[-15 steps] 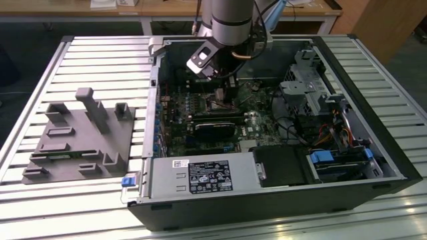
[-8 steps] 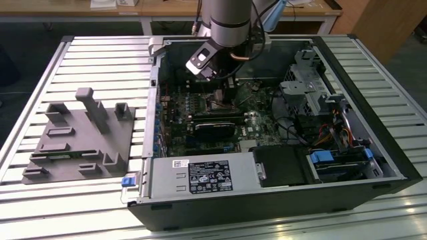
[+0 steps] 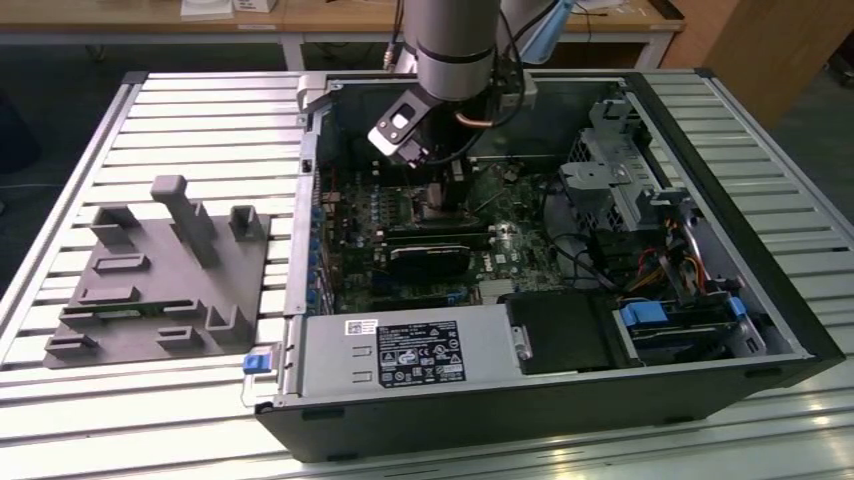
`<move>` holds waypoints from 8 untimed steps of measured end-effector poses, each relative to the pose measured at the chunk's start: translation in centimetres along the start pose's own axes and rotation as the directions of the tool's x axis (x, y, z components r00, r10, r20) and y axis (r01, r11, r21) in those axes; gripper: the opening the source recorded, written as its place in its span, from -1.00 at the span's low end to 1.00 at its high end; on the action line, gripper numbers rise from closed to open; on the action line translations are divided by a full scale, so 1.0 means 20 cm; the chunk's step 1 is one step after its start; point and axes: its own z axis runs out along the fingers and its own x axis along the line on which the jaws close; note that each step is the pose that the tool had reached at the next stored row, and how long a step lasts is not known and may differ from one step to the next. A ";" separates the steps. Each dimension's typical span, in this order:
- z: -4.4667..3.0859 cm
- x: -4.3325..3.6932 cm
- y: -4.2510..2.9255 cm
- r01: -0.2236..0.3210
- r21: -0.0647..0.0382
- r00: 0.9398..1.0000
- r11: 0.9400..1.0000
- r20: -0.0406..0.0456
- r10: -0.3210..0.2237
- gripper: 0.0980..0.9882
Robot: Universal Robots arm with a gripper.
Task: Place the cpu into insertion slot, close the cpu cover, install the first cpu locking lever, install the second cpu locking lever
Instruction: 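Place the cpu into insertion slot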
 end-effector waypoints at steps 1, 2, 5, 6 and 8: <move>0.005 0.000 0.000 0.000 0.000 1.000 1.000 0.000 0.000 -0.01; 0.011 0.000 -0.001 0.000 0.000 1.000 1.000 0.000 0.000 -0.01; 0.031 -0.001 -0.003 -0.002 0.000 1.000 1.000 0.000 0.002 -0.01; 0.035 -0.001 -0.003 -0.006 0.000 1.000 1.000 0.000 0.006 -0.01; 0.041 -0.001 -0.003 -0.019 0.000 1.000 1.000 0.001 0.019 -0.01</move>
